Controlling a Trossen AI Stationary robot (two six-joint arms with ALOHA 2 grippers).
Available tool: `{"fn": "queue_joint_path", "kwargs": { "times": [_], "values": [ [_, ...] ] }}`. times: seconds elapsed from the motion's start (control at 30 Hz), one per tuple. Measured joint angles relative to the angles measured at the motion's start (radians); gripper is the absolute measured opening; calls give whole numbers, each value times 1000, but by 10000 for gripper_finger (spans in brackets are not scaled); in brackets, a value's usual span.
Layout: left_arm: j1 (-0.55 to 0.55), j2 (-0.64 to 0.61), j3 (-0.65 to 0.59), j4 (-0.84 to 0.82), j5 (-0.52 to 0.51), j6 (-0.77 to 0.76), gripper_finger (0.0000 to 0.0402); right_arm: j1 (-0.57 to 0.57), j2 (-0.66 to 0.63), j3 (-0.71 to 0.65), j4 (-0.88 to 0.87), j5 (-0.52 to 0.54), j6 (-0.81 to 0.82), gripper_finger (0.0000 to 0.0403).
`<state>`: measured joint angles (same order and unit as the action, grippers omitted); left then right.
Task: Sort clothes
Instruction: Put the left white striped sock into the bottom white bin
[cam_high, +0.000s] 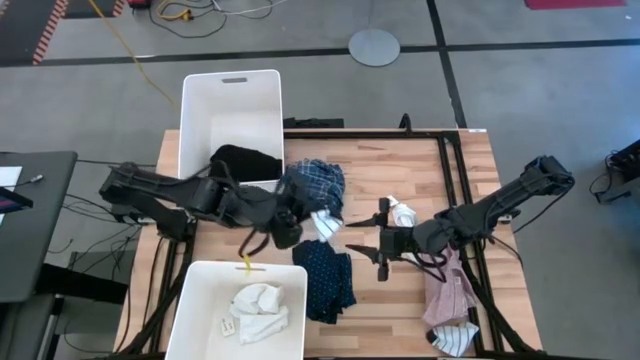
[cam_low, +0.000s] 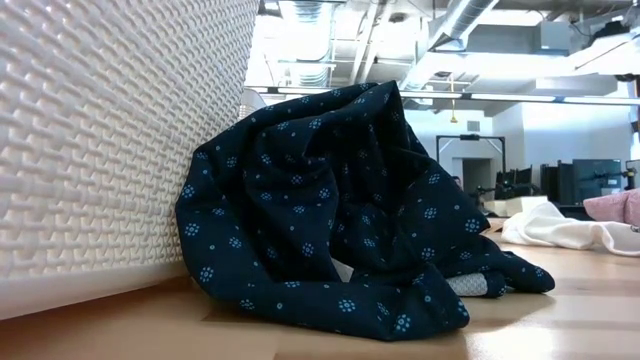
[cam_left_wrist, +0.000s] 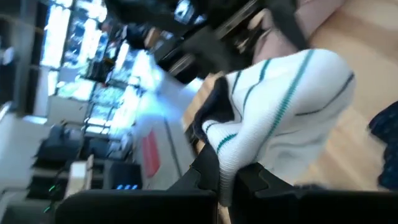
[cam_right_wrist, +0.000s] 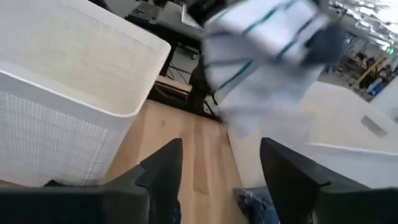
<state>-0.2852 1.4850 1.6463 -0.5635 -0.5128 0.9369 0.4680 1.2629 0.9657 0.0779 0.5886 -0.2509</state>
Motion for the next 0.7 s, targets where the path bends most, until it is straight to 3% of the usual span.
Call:
{"fn": "queue_joint_path", "kwargs": {
  "times": [0.33, 0.7],
  "values": [
    [71, -136, 0, -184, -188, -119, 1, 7, 0, 0, -128, 20, 150, 240],
    [268, -252, 0, -432, -191, -370, 1, 61, -1, 0, -179, 20, 230, 240]
  ]
}}
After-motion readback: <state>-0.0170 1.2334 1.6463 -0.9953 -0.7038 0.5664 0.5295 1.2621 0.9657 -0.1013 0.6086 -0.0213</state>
